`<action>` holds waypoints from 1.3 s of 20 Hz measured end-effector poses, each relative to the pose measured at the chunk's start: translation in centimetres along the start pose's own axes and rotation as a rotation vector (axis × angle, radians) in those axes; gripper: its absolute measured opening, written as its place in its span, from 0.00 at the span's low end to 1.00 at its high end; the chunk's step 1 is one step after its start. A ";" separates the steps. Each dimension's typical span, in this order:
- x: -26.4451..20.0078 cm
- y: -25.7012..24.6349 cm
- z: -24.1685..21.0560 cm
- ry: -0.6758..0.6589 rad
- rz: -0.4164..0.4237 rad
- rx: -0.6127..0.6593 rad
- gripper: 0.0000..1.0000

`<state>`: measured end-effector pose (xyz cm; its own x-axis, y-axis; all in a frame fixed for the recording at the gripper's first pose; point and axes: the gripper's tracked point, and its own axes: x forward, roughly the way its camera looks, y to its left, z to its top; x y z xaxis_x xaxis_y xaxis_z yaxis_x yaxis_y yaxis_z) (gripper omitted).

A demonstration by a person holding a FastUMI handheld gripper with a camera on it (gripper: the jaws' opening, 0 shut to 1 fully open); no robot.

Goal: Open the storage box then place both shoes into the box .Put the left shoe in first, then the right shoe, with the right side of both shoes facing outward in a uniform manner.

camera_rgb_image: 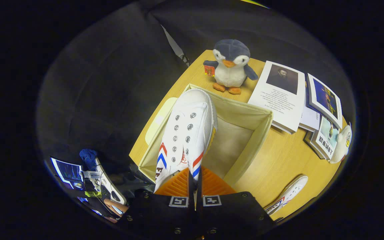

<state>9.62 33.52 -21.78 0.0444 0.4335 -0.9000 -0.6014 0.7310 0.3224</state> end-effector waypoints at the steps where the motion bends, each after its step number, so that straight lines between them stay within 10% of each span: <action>1: 0.3 0.6 -0.1 -0.003 0.021 0.000 0.05; 5: -1.4 -0.2 1.3 -0.082 -0.005 -0.018 0.98; 26: -12.2 -13.5 -3.4 -0.269 -0.049 0.246 0.98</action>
<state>14.50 16.59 -16.09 0.2962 0.4938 -0.8176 -0.3846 0.8452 0.3711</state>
